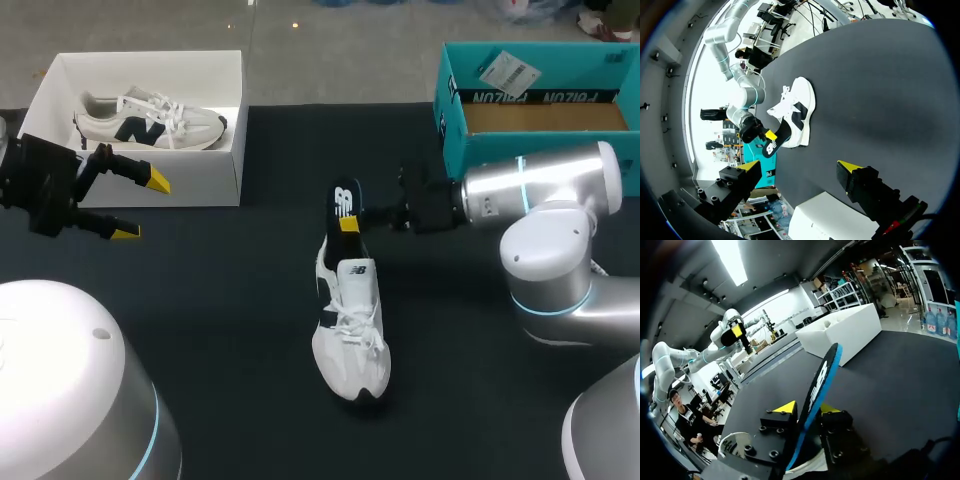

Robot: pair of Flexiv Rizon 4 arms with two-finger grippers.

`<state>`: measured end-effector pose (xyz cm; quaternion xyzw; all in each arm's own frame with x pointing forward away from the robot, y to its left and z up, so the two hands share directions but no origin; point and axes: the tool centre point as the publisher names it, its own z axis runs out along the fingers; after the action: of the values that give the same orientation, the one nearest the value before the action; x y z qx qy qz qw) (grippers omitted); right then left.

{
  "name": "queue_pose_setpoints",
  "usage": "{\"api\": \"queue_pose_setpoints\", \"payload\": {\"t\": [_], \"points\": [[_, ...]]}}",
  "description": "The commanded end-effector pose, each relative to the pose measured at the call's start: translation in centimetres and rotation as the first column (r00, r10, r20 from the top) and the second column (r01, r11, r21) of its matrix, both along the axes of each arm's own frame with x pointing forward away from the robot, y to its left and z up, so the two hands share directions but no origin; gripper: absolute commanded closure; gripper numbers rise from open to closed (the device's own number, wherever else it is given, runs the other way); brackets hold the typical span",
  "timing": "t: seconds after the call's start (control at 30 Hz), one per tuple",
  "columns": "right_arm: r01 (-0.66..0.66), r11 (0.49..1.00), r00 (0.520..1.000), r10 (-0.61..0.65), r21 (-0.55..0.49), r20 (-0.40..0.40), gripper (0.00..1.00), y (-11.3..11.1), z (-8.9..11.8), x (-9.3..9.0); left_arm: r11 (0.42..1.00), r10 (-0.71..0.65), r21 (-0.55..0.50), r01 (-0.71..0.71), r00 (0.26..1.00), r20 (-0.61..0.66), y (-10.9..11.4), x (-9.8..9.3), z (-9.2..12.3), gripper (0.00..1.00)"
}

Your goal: Take the shoe out of the shoebox, open the shoe tongue, remove and reinsert the insole, then place the shoe into the shoebox

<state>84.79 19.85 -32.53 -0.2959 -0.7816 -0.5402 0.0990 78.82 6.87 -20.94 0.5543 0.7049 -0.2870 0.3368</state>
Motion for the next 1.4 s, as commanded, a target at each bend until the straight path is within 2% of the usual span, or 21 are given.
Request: {"api": "queue_pose_setpoints", "payload": {"t": [0.03, 0.27, 0.6, 0.77, 0.8, 0.83, 0.9, 0.93, 1.0, 1.13, 1.2, 1.23, 1.27, 1.4], "points": [[0.009, 1.000, 1.000, -0.009, -0.014, -0.015, 1.00, 0.2, -0.6, -0.5, 1.000, 0.001, 0.005, -0.001, 1.000, -0.001, 0.0, 0.0, 0.1, 0.00], [0.033, 0.999, 0.998, -0.034, -0.015, -0.046, 1.00, -0.6, -1.6, -1.9, 1.000, 0.001, 0.005, -0.001, 1.000, -0.001, 0.0, 0.0, 0.1, 0.00], [0.018, 0.999, 0.995, -0.022, -0.040, -0.094, 1.00, -0.1, -3.4, -3.8, 1.000, 0.001, 0.005, -0.001, 1.000, -0.001, 0.0, 0.0, 0.1, 0.00], [0.001, 0.999, 0.995, -0.005, -0.037, -0.097, 1.00, 0.1, -3.3, -3.8, 1.000, 0.001, 0.005, -0.001, 1.000, -0.001, 0.0, 0.0, 0.1, 0.00], [0.000, 0.999, 0.996, -0.003, -0.037, -0.090, 0.73, 0.2, -3.0, -3.7, 1.000, 0.001, 0.005, -0.001, 1.000, -0.001, 0.0, 0.0, 0.1, 0.00], [0.000, 0.999, 0.997, -0.003, -0.036, -0.082, 0.53, 0.2, -2.7, -3.6, 1.000, 0.001, 0.005, -0.001, 1.000, -0.001, 0.0, 0.0, 0.1, 0.00], [0.001, 0.999, 0.998, -0.004, -0.039, -0.068, 0.43, 0.3, -2.0, -3.2, 1.000, 0.001, 0.005, -0.001, 1.000, -0.001, 0.0, 0.0, 0.1, 0.00], [0.001, 0.999, 0.998, -0.003, -0.039, -0.059, 0.42, 0.3, -1.7, -3.0, 1.000, 0.001, 0.005, -0.001, 1.000, -0.001, 0.0, 0.0, 0.1, 0.00], [-0.004, 0.999, 0.999, 0.002, -0.044, -0.047, 0.44, 0.4, -1.3, -2.7, 1.000, 0.001, 0.005, -0.001, 1.000, -0.001, 0.0, 0.0, 0.1, 0.00], [-0.006, 0.998, 1.000, 0.004, -0.057, -0.021, 0.54, 0.4, -0.5, -1.8, 1.000, 0.001, 0.005, -0.001, 1.000, -0.001, 0.0, 0.0, 0.1, 0.00], [-0.001, 0.999, 1.000, 0.000, -0.053, -0.012, 0.76, 0.4, -0.2, -1.6, 1.000, 0.001, 0.005, -0.001, 1.000, -0.001, 0.0, 0.0, 0.1, 0.00], [-0.001, 0.999, 1.000, 0.001, -0.054, -0.011, 0.97, 0.4, -0.2, -1.6, 1.000, 0.001, 0.005, -0.001, 1.000, -0.001, 0.0, 0.0, 0.1, 0.00], [-0.003, 0.998, 1.000, 0.003, -0.062, -0.012, 1.00, 0.4, -0.3, -1.6, 1.000, 0.001, 0.005, -0.001, 1.000, -0.001, 0.0, 0.0, 0.1, 0.00], [-0.001, 0.997, 1.000, -0.002, -0.074, -0.029, 1.00, 0.4, -1.0, -2.1, 1.000, 0.001, 0.005, -0.001, 1.000, -0.001, 0.0, 0.0, 0.1, 0.00]]}}
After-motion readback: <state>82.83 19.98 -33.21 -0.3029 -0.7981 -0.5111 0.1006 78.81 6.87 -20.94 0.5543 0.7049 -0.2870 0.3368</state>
